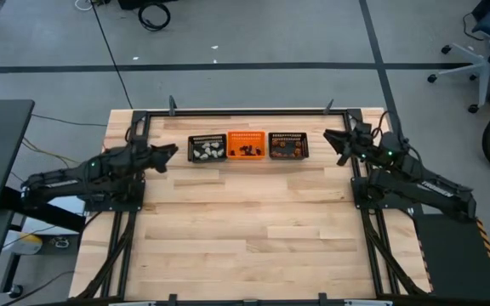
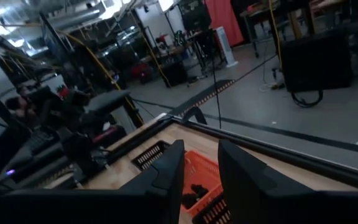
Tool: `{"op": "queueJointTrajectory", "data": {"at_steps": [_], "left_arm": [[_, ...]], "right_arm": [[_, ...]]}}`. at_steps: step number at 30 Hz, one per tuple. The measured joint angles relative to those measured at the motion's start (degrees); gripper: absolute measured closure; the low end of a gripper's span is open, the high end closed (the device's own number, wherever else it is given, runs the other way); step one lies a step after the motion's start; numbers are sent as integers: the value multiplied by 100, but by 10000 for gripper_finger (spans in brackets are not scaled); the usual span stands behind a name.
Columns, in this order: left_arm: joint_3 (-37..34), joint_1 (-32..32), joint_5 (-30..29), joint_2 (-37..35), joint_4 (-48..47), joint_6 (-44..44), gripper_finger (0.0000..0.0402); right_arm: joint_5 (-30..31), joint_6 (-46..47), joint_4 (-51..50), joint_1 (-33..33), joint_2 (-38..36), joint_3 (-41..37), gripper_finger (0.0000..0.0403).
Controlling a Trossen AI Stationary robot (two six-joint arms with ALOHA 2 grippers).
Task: Sort Halloween decoration
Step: Return to Home Position
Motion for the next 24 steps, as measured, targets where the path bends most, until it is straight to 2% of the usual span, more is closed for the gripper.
{"op": "queueJointTrajectory", "data": {"at_steps": [6,12,21,24], "left_arm": [[-345,-17,-20,-572,-12,-437,276],[-595,-17,-17,-824,25,-653,276],[-634,-82,269,-1176,49,68,276],[-610,-130,736,-1158,52,250,277]], "right_arm": [[-2,423,-46,4,-537,-228,300],[-52,861,-353,17,-967,-512,300],[41,1330,-594,13,-971,-652,301],[337,1502,-644,11,-968,-581,304]]}}
